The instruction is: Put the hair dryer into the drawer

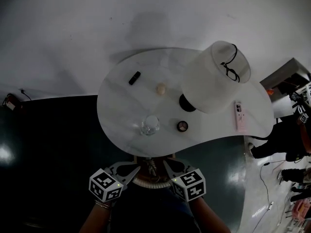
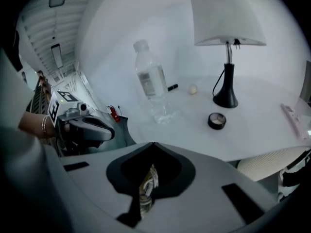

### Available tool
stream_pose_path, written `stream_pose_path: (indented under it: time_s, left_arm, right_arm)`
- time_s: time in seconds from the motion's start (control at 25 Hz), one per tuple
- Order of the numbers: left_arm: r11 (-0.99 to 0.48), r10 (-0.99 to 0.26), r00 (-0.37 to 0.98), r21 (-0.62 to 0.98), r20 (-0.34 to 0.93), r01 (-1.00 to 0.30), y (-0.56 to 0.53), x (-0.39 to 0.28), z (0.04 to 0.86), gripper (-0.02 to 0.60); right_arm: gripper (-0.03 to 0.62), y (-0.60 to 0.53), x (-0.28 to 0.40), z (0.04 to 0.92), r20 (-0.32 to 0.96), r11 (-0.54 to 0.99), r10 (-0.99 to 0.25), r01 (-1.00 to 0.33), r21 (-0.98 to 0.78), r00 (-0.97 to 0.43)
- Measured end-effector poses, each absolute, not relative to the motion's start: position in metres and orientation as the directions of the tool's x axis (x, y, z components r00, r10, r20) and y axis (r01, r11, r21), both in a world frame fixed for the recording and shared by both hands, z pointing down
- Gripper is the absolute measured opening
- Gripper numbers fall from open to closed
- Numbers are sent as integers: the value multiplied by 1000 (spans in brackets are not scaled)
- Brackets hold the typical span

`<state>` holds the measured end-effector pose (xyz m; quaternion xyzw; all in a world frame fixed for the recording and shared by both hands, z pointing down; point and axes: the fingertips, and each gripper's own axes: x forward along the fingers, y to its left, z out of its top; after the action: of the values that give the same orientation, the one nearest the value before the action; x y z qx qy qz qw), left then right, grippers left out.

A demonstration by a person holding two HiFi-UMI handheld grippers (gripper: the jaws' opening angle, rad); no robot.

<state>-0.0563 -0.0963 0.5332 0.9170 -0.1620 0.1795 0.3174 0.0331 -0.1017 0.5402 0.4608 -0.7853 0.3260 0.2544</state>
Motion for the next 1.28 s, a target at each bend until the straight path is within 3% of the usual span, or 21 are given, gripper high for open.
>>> stream_pose_path:
  time_s: [0.2, 0.6, 0.88, 1.28]
  left_arm:
    - [-769, -236, 885, 479, 402, -423, -108, -42, 502, 8]
    - [-800, -351, 881, 388, 316, -457, -140, -30, 445, 8]
    - [-807, -441, 871, 329, 217, -491, -160, -35, 393, 8]
    - [-836, -490, 867, 230, 94, -498, -183, -44, 323, 8]
  right_arm:
    - [17, -126, 60, 496, 586, 310, -685, -901, -303, -432]
    - [17, -152, 87, 419, 410, 318, -769, -850, -420, -490]
    - [17, -161, 91, 383, 435, 404, -775, -889, -217, -458]
    - [17, -172, 100, 312, 277, 440, -840, -884, -159, -467]
